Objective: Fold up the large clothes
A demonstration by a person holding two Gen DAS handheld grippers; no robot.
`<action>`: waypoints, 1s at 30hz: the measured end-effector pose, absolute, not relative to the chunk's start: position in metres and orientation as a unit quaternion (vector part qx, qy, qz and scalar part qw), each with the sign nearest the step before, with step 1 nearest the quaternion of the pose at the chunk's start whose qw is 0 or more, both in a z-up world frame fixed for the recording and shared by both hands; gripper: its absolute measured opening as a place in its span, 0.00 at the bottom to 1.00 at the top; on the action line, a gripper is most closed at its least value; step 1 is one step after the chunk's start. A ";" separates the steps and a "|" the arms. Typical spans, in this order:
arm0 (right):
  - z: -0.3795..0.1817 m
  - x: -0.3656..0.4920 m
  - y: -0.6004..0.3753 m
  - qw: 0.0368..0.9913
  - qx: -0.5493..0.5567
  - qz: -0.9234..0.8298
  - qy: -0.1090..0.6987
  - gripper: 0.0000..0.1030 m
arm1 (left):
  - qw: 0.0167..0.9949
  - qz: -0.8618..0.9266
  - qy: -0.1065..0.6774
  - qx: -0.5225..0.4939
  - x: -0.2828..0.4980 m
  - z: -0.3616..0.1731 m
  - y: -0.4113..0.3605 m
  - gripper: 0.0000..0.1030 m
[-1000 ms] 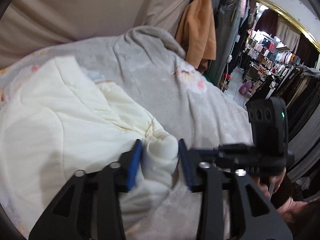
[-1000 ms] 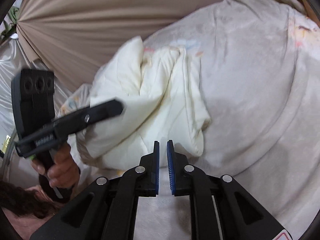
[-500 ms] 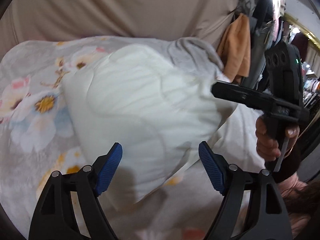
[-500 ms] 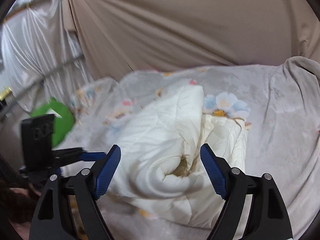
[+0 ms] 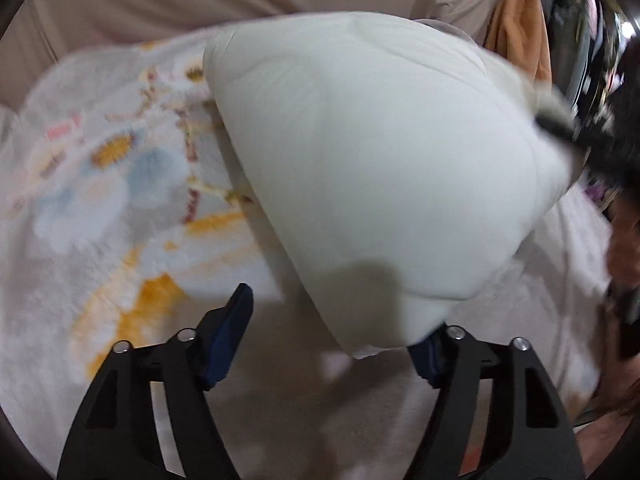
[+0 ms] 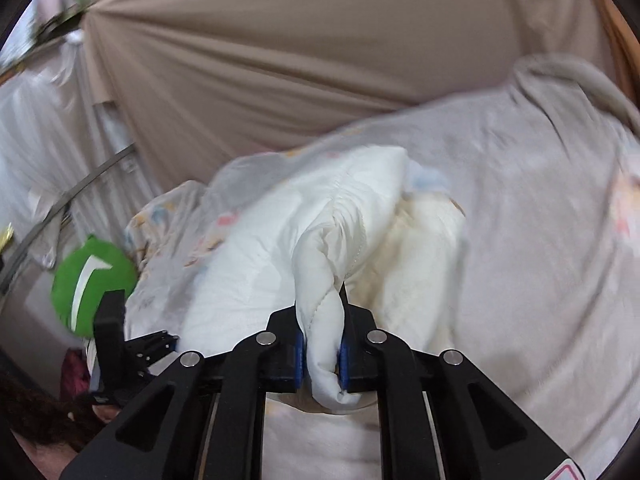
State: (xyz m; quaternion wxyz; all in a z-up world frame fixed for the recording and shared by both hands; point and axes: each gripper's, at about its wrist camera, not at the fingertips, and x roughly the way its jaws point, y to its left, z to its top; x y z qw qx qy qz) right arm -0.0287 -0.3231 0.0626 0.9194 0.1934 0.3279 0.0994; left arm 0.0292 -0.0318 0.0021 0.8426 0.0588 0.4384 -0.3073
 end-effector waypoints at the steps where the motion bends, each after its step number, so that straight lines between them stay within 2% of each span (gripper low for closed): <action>1: 0.049 -0.030 -0.331 0.913 0.205 0.087 0.341 0.09 | 0.836 -0.315 0.446 0.049 0.033 0.001 -0.032 0.61; 5: -0.013 -0.033 -0.349 0.879 0.277 0.084 0.378 0.09 | 0.836 -0.309 0.450 0.065 0.038 -0.004 -0.037 0.61; 8: -0.017 -0.035 -0.344 0.881 0.269 0.077 0.381 0.08 | 0.829 -0.310 0.463 0.055 0.041 -0.008 -0.036 0.61; 11: -0.013 -0.033 -0.335 0.889 0.243 0.069 0.381 0.11 | 0.829 -0.324 0.451 0.061 0.029 0.008 -0.031 0.57; 16: 0.005 -0.043 -0.338 0.889 0.269 0.082 0.362 0.24 | 0.842 -0.348 0.407 0.064 0.000 0.054 -0.007 0.56; 18: 0.020 -0.047 -0.341 0.893 0.271 0.083 0.349 0.25 | 0.849 -0.357 0.388 0.047 -0.002 0.074 0.002 0.58; 20: 0.040 -0.049 -0.345 0.901 0.267 0.084 0.330 0.35 | 0.854 -0.363 0.372 0.034 0.005 0.090 0.003 0.58; 22: 0.062 -0.045 -0.347 0.910 0.261 0.085 0.311 0.50 | 0.863 -0.356 0.358 0.025 0.017 0.107 -0.006 0.59; 24: 0.086 -0.030 -0.346 0.919 0.249 0.073 0.298 0.60 | 0.868 -0.353 0.350 0.018 0.032 0.117 -0.020 0.61; 27: 0.110 0.006 -0.342 0.924 0.230 0.057 0.299 0.61 | 0.871 -0.347 0.349 0.011 0.064 0.124 -0.042 0.61; 30: 0.111 0.046 -0.340 0.914 0.234 0.035 0.329 0.61 | 0.873 -0.338 0.351 0.017 0.081 0.122 -0.067 0.61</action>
